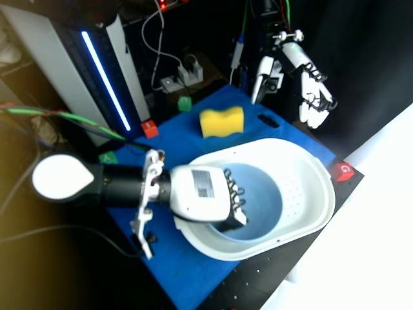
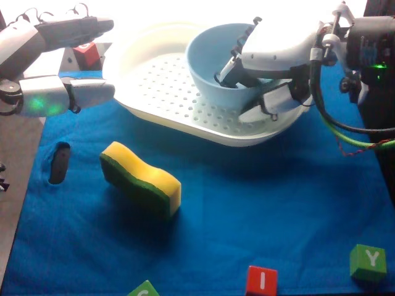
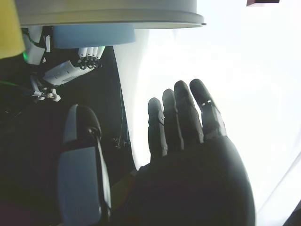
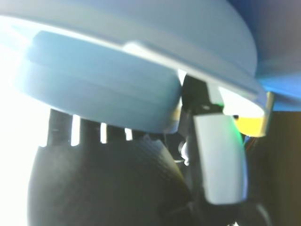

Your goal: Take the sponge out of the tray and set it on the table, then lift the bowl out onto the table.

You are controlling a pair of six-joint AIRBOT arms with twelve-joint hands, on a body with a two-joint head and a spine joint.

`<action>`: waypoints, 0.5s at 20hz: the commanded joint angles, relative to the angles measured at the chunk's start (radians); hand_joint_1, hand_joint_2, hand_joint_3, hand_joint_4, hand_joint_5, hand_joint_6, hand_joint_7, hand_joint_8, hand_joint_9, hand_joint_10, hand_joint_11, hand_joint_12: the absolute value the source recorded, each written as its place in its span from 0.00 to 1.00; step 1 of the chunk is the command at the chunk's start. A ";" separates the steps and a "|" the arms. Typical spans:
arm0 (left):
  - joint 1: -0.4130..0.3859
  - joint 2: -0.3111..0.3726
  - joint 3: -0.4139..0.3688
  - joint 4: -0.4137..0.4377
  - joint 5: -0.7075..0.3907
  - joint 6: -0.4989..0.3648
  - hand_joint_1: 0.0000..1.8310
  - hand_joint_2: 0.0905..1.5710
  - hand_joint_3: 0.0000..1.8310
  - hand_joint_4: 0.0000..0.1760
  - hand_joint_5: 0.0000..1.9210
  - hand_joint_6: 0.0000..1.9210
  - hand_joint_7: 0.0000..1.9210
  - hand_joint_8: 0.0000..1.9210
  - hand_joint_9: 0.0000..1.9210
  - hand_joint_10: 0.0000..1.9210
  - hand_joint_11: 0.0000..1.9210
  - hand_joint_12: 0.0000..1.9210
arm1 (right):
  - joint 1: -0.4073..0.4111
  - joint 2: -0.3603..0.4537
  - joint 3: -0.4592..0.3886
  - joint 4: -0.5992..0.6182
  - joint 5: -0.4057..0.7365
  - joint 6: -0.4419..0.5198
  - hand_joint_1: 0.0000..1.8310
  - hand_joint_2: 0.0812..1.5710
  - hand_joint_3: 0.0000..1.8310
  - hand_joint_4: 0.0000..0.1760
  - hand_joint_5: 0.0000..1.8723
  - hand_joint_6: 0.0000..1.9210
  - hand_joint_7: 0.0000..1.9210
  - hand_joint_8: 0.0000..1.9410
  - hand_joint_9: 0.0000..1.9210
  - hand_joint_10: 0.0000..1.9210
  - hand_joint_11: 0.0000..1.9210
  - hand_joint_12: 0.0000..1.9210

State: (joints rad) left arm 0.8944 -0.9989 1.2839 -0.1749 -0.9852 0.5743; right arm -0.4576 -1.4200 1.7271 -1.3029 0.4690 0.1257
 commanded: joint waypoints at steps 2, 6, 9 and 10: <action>-0.006 -0.006 0.007 -0.016 -0.123 -0.011 0.40 0.64 0.00 0.11 0.24 0.00 0.24 0.00 0.24 0.00 0.03 0.53 | 0.010 -0.002 0.005 0.018 0.000 0.000 0.23 0.97 0.00 0.68 0.48 1.00 0.74 1.00 0.80 1.00 0.79 1.00; -0.006 -0.007 0.009 -0.016 -0.123 -0.011 0.40 0.64 0.00 0.12 0.25 0.00 0.25 0.00 0.24 0.00 0.03 0.53 | 0.038 0.004 -0.004 0.030 0.017 0.000 0.31 0.97 0.00 1.00 0.31 1.00 0.75 1.00 0.81 1.00 0.81 1.00; -0.005 -0.008 0.010 -0.016 -0.123 -0.011 0.40 0.64 0.00 0.06 0.24 0.00 0.24 0.00 0.24 0.00 0.03 0.53 | 0.053 0.023 -0.004 0.080 0.085 0.000 0.32 0.97 0.00 1.00 0.51 1.00 0.81 1.00 0.86 1.00 0.85 1.00; -0.005 -0.008 0.010 -0.016 -0.124 -0.011 0.40 0.64 0.00 0.08 0.24 0.00 0.24 0.00 0.24 0.00 0.02 0.53 | 0.059 0.030 -0.004 0.102 0.113 0.000 0.39 0.96 0.00 0.64 0.50 1.00 0.81 1.00 0.86 1.00 0.84 1.00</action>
State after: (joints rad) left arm 0.8944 -1.0061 1.2881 -0.1783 -0.9855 0.5724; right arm -0.4206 -1.3907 1.7218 -1.2640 0.5282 0.1272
